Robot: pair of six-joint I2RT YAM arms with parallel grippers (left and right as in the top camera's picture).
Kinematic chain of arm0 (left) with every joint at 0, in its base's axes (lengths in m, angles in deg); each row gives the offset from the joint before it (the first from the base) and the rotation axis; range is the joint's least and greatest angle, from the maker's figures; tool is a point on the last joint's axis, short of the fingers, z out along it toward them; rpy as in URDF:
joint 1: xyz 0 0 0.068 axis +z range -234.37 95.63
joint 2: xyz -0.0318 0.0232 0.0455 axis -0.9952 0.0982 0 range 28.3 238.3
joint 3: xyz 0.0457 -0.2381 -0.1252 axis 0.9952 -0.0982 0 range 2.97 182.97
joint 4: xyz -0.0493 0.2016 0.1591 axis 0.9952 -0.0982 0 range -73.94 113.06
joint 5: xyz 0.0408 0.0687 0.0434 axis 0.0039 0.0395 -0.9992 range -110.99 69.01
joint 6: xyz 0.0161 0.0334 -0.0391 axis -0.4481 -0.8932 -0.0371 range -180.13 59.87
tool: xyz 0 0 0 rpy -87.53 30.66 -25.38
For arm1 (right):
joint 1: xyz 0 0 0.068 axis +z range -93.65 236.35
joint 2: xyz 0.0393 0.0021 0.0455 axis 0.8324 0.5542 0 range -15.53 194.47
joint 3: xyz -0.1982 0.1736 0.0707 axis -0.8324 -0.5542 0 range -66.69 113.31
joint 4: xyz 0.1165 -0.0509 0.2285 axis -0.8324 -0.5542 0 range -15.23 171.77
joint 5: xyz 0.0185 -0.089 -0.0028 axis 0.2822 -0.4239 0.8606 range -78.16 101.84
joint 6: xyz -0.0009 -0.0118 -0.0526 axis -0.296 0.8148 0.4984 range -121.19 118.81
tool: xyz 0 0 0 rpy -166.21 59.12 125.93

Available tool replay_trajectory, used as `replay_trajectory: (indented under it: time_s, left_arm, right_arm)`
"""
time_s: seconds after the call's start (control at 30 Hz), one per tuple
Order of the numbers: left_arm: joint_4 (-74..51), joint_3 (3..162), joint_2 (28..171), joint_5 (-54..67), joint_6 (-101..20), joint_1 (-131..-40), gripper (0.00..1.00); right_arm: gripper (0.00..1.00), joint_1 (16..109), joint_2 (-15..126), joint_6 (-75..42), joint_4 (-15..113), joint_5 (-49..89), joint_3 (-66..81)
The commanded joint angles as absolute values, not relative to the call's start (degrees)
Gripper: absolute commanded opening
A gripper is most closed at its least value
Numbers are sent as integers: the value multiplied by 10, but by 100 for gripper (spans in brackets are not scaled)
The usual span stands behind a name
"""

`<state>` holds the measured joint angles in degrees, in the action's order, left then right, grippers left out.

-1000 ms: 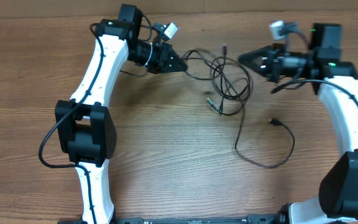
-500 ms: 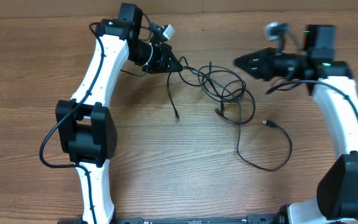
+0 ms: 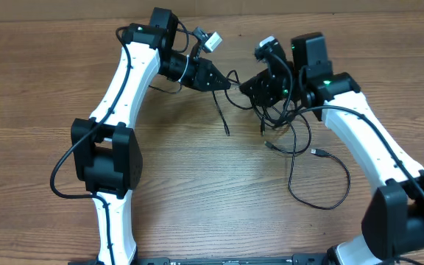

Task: Untangle cables

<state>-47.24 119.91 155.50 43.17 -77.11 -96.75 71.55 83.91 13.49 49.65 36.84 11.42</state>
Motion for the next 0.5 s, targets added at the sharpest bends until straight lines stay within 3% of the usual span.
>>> replay_trajectory:
  time_s: [0.0,0.1,0.2,0.3,0.47]
  left_arm:
    - [-472,1208,1533,499,-795,-959,4]
    - [-472,1208,1533,510,-795,-956,4]
    - [-472,1208,1533,509,-795,-955,4]
    - [-472,1208,1533,508,-795,-955,4]
    - [-474,1208,1533,436,-784,-955,4]
  right_arm:
    - [61,722,863,160,499,341,124]
    - [52,724,874,174,499,341,124]
    - [24,724,876,173,502,346,124]
    - [4,724,876,173,506,354,124]
    - [4,708,859,86,517,360,134]
